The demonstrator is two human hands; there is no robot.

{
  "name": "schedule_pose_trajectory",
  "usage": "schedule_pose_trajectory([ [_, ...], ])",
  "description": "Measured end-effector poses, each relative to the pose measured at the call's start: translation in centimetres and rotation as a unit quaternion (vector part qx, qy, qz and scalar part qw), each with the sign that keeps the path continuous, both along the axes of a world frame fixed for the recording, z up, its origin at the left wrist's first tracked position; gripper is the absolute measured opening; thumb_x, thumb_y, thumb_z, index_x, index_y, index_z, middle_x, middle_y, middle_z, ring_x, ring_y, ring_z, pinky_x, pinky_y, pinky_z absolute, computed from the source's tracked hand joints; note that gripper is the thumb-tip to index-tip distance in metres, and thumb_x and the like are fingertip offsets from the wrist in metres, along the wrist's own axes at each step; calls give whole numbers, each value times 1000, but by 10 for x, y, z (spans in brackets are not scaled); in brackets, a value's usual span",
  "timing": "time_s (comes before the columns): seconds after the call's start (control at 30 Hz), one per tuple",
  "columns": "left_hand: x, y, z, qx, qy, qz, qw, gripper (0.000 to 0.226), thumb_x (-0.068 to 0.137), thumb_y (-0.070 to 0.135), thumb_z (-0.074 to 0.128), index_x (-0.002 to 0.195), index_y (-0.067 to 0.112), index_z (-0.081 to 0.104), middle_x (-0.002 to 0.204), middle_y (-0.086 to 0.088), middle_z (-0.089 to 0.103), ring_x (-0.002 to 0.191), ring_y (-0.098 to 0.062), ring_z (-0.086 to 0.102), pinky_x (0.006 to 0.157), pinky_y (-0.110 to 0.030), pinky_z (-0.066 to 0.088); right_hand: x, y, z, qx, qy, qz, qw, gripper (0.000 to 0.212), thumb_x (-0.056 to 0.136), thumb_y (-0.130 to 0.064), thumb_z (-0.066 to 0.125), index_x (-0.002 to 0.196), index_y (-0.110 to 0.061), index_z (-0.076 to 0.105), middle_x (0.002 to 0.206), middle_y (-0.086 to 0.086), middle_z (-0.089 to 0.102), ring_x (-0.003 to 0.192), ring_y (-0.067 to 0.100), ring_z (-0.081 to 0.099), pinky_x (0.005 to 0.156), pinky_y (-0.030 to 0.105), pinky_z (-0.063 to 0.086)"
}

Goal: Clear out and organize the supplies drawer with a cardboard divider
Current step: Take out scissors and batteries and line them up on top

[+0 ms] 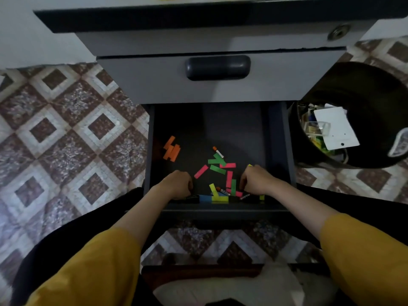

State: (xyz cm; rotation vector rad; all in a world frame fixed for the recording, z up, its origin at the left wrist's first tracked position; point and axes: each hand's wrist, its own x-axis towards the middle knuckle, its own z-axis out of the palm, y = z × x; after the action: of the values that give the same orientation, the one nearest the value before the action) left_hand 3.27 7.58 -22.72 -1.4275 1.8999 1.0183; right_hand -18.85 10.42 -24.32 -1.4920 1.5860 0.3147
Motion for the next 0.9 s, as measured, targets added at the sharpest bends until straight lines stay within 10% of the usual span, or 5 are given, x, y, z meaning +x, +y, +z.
schedule_pose_trajectory([
  [0.67,-9,3,-10,29,-7,-35,999,24,88,17,60,111,11,65,118,-5,62,109,-19,56,97,-33,44,15,5,7,95,-1,15,995,22,89,-6,51,100,6,65,91,19,61,78,22,50,63,28,36],
  [0.9,-7,3,-8,29,-12,-31,999,22,89,18,59,109,10,65,115,-6,62,105,-20,57,91,-31,46,18,1,0,73,45,52,995,28,87,-12,58,63,-13,45,68,3,47,71,21,50,59,28,38],
])
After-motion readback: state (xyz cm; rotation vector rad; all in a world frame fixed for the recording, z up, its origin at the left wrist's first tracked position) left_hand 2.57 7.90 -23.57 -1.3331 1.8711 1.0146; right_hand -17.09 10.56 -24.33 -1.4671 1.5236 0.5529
